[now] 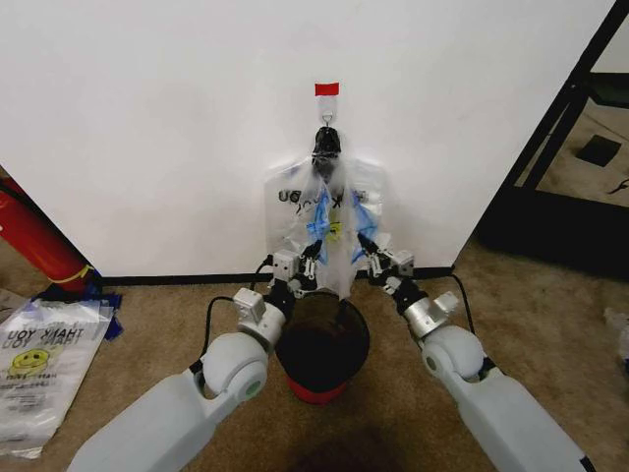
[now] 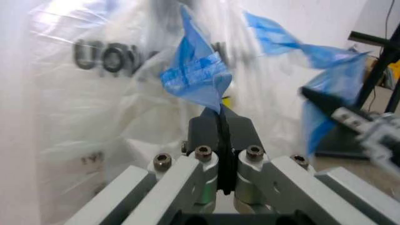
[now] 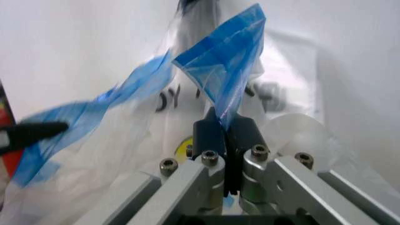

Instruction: Pick up the garbage bag from the wall and place it over the trash bin.

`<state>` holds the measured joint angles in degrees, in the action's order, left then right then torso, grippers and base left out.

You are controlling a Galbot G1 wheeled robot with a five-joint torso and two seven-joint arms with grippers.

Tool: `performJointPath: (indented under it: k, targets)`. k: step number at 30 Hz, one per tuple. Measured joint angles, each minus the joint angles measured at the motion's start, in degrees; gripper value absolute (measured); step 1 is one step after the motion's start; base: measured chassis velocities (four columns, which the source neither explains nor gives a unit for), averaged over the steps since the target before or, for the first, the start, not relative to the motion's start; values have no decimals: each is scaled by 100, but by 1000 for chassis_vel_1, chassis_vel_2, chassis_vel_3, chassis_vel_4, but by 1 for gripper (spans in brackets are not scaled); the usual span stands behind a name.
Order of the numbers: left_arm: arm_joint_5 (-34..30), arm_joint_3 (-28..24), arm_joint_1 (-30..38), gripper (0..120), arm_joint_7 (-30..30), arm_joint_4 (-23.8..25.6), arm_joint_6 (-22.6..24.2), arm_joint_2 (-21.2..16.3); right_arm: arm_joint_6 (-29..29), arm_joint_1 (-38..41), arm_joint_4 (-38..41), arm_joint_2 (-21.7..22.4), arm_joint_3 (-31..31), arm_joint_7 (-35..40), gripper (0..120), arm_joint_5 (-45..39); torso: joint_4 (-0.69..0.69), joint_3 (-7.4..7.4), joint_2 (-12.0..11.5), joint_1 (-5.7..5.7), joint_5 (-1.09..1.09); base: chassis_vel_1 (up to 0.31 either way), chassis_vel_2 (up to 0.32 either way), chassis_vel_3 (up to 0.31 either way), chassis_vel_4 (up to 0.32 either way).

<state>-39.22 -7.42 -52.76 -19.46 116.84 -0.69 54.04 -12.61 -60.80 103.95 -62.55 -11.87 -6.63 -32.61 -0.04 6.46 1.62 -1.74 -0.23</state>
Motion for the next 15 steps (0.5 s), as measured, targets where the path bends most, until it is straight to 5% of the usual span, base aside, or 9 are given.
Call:
performJointPath:
  k: [15]
  targets:
    - [336,382,-1251,0,101,366,-324,-226,-330,-1361,200,-310,-230,-239,0,538,-2,0,0,0,0,0,0,0,0]
